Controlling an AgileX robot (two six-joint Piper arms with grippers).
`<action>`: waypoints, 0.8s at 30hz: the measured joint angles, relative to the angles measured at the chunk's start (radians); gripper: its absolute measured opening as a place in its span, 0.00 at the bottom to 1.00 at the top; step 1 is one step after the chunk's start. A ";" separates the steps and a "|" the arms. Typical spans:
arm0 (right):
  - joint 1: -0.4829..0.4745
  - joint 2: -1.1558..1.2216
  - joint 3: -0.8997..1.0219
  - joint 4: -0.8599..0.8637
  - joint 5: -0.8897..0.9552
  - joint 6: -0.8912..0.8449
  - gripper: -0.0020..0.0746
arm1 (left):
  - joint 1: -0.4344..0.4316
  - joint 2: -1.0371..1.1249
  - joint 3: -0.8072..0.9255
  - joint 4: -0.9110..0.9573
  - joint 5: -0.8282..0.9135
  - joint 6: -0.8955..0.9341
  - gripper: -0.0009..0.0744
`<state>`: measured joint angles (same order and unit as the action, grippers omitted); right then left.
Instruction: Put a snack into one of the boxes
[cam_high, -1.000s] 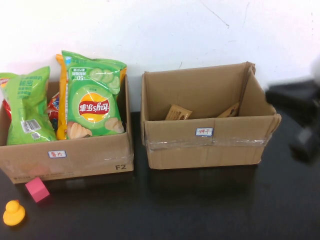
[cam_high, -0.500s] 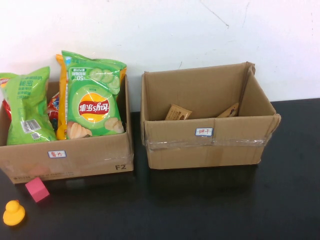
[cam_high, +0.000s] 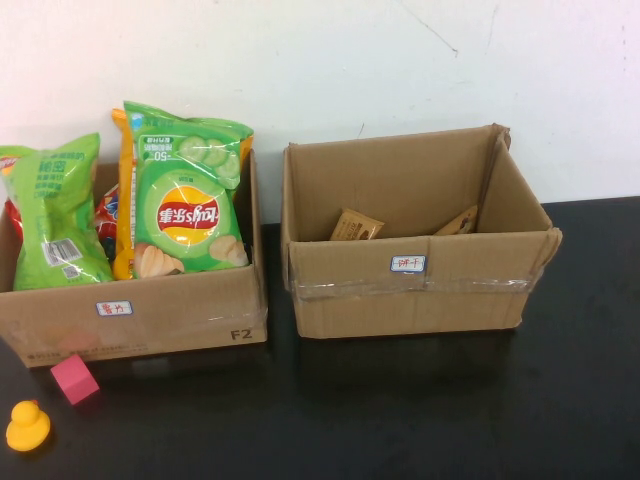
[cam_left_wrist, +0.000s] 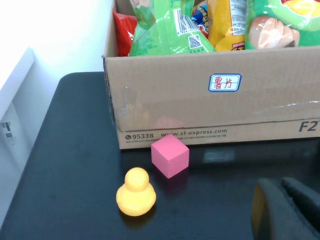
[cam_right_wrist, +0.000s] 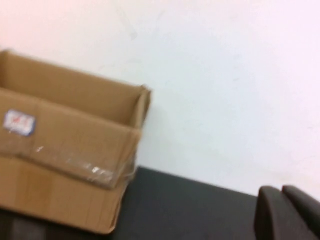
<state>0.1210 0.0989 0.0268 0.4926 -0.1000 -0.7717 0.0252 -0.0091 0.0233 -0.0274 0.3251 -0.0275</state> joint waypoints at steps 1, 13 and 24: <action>-0.021 -0.023 0.000 0.012 0.011 0.000 0.03 | 0.000 0.000 0.000 0.000 0.000 0.000 0.01; -0.057 -0.067 0.000 -0.161 0.144 0.242 0.03 | 0.000 0.000 0.000 0.000 0.000 0.000 0.01; -0.099 -0.108 0.002 -0.712 0.441 0.884 0.03 | 0.000 0.000 0.000 0.000 0.000 -0.006 0.01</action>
<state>0.0216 -0.0087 0.0288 -0.2199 0.3409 0.1126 0.0252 -0.0091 0.0233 -0.0274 0.3251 -0.0336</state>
